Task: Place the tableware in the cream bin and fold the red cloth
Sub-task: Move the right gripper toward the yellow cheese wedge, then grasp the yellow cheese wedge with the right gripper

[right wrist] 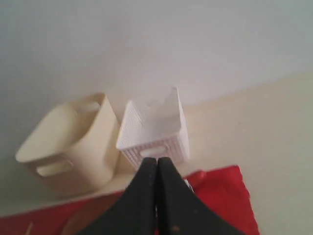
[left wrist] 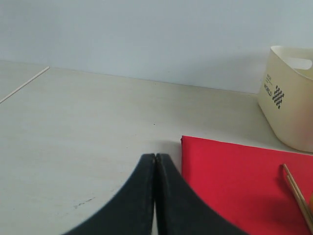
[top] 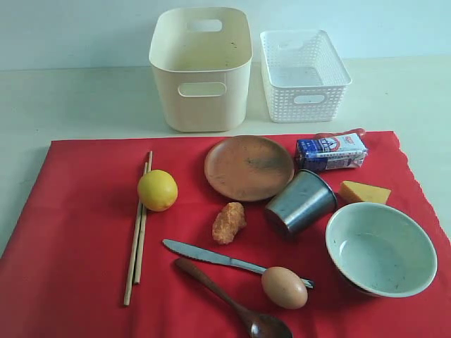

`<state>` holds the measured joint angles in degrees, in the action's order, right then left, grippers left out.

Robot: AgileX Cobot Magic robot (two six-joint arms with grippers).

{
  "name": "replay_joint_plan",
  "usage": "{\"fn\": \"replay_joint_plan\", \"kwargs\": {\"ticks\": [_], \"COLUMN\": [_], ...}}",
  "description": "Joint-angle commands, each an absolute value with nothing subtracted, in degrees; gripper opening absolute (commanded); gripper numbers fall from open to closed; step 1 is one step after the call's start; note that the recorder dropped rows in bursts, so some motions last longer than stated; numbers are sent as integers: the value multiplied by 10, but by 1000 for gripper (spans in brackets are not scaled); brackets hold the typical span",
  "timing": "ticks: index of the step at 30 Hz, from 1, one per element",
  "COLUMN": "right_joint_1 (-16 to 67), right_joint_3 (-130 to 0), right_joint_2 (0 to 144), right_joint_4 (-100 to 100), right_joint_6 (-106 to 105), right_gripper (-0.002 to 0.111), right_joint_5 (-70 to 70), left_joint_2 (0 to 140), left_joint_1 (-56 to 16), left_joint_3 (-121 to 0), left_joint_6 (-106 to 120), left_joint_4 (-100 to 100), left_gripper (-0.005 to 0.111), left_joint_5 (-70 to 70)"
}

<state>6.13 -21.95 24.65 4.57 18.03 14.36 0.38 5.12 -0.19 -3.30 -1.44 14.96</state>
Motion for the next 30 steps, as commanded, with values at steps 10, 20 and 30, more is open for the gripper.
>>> {"fn": "replay_joint_plan", "kwargs": {"ticks": [10,20,30], "right_joint_1": [109,124,124], "right_joint_3": [-410,-464,-468], "right_joint_2": [724,922,1012], "right_joint_4": [128,51,39], "right_joint_6": [-16,-38,-34], "right_gripper": [26,72,72], "right_joint_5": [363,315,244], "left_joint_2": [0,0,0], "left_joint_1": [52,52,52], "left_joint_3": [0,0,0], "left_joint_6": [-32,-32,-32], "left_joint_4": [-18,-18,-18], "left_gripper": [2,2,2], "left_joint_5": [148,148,148]}}
